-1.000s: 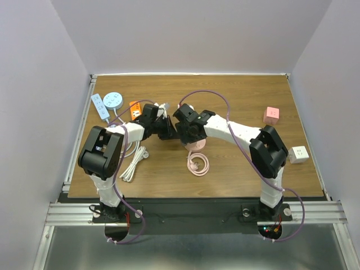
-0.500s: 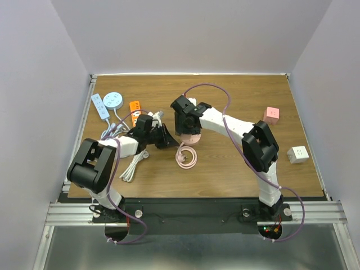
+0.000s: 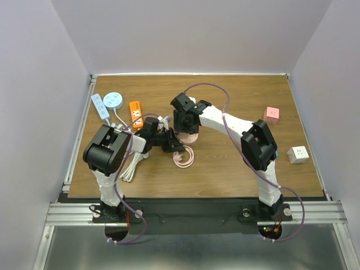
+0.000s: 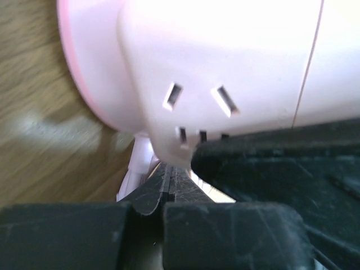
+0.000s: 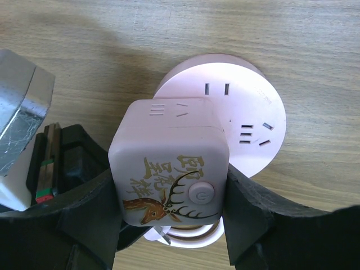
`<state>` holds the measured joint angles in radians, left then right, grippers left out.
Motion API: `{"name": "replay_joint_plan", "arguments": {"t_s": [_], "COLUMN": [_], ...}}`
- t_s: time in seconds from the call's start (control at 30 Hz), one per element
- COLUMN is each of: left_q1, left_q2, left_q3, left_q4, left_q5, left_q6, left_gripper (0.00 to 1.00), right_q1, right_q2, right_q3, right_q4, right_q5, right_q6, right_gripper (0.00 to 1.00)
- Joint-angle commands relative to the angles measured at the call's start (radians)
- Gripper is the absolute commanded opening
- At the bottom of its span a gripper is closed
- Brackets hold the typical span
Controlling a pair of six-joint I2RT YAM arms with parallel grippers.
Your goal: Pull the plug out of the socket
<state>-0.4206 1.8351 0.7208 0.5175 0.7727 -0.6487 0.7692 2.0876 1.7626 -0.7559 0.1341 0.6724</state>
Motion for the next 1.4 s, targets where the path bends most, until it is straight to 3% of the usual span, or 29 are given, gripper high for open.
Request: {"name": "replay_joint_plan", "arguments": {"t_s": [0.0, 0.2, 0.5, 0.87, 1.07, 1.3, 1.37], "left_q1": [0.029, 0.059, 0.057, 0.059, 0.057, 0.057, 0.057], "left_q2": [0.105, 0.205, 0.25, 0.248, 0.129, -0.123, -0.174], "left_q3": [-0.033, -0.043, -0.038, -0.034, -0.034, 0.089, 0.207], "left_q4": [0.009, 0.018, 0.041, 0.041, 0.041, -0.066, -0.14], "left_q5": [-0.078, -0.095, -0.093, -0.084, -0.044, -0.021, -0.021], "left_q6": [0.058, 0.057, 0.041, 0.032, -0.005, -0.029, -0.005], "left_gripper": [0.0, 0.0, 0.0, 0.0, 0.0, 0.0, 0.0], "right_q1": [-0.011, -0.04, -0.117, -0.157, -0.179, -0.415, -0.502], "right_q2": [0.006, -0.05, -0.066, -0.083, -0.135, -0.247, -0.271], "right_q3": [0.038, 0.078, 0.271, 0.25, 0.175, -0.055, -0.097], "right_q4": [0.026, -0.02, -0.187, -0.211, -0.212, -0.18, -0.143], "right_q5": [-0.08, -0.07, -0.042, -0.09, 0.056, 0.243, 0.262], "right_q6": [0.041, 0.035, -0.031, -0.076, -0.086, -0.079, -0.079], "right_gripper": [0.0, 0.0, 0.01, 0.0, 0.0, 0.0, 0.0]}}
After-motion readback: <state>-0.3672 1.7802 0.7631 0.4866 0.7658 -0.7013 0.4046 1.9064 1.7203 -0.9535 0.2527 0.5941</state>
